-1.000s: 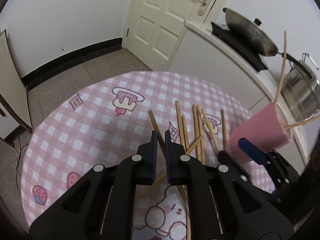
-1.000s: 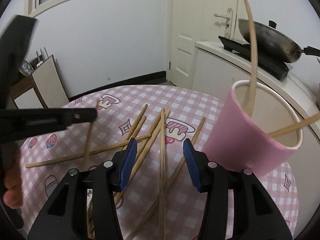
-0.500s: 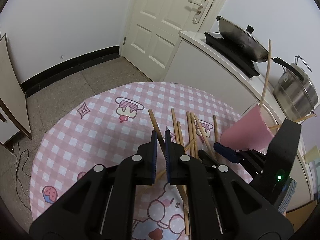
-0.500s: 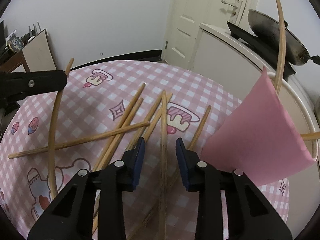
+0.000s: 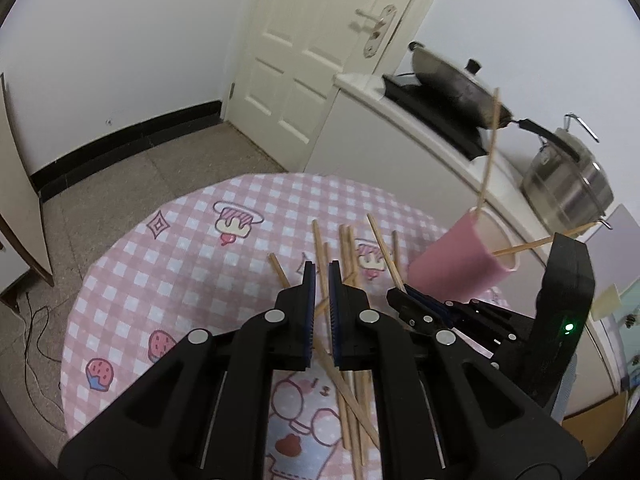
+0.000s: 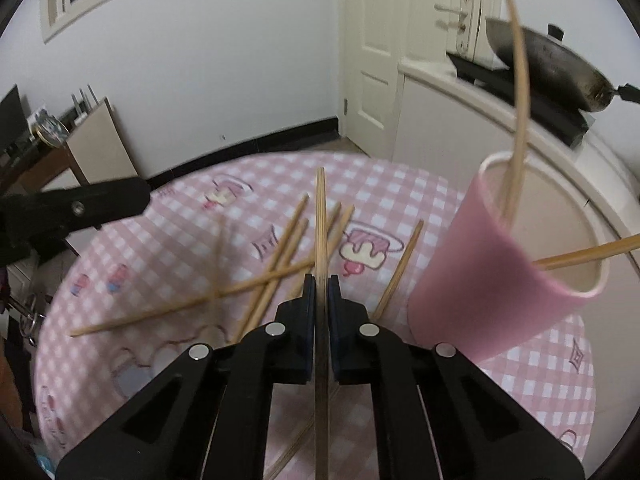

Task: Organize utensils
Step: 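Close the left tool on a chopstick while the right tool grasps another chopstick, then lift both held chopsticks up toward the pink cup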

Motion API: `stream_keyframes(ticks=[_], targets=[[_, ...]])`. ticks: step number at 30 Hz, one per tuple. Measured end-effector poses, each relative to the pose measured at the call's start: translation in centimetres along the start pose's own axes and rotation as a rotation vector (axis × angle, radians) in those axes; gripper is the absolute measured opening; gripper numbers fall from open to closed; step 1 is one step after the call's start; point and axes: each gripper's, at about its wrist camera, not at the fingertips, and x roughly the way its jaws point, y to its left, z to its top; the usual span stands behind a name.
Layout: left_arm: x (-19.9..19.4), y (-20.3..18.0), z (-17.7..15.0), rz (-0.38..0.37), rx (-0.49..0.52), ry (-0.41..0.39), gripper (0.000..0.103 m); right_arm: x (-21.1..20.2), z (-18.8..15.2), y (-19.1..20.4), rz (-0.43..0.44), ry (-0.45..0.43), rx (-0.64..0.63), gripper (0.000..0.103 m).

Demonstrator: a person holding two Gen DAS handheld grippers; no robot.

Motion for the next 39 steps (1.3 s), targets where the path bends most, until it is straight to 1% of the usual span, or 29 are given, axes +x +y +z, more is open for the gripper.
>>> stream_keyframes(ticks=[2,4,7,9,11,14,21,25,33,34,35,37,39], targets=[[-0.5,-0.4,0.1,0.003,0.002,-0.001,0.007,-1.4,0.2,0.1,0.020,-0.027,0.008,0.005],[-0.8,-0.6,0.1,0.027,0.007,-0.011,0.007,-3.0,0.5,0.0,0.055,-0.057,0.020,0.005],[-0.8,-0.1,-0.1,-0.003,-0.045,0.022,0.007,-4.5,1.0,0.0,0.074,-0.080,0.025,0.005],[-0.6,-0.1,-0.2,0.014,-0.054,0.035,0.007,-4.5,1.2,0.1,0.088,-0.074,0.026,0.005],[-0.3,-0.2,-0.4,0.039,-0.045,0.042,0.007,-4.2,1.1,0.2,0.090,-0.063,0.025,0.005],[1.1,0.4,-0.7,0.065,-0.055,0.098,0.008,-3.5,0.8,0.2,0.094,-0.041,0.027,0.005],[5.1,1.8,-1.4,0.091,-0.097,0.193,0.008,-1.3,-0.1,-0.2,0.105,0.009,0.038,0.005],[6.7,1.8,-1.5,0.096,-0.106,0.217,0.008,-0.1,-0.4,-0.4,0.112,0.024,0.039,0.005],[7.8,1.8,-1.4,0.095,-0.117,0.217,0.009,1.2,-0.8,-1.0,0.128,0.040,0.055,0.005],[7.9,1.8,-1.4,0.098,-0.117,0.216,0.017,1.3,-0.8,-1.0,0.129,0.043,0.054,0.005],[8.0,1.9,-1.4,0.101,-0.121,0.214,0.031,1.3,-0.8,-1.0,0.130,0.044,0.053,0.005],[7.9,1.8,-1.3,0.107,-0.121,0.198,0.045,1.4,-0.8,-1.0,0.134,0.046,0.054,0.005],[8.2,1.6,-1.2,0.128,-0.107,0.192,0.045,1.5,-0.8,-1.0,0.136,0.047,0.054,0.005]])
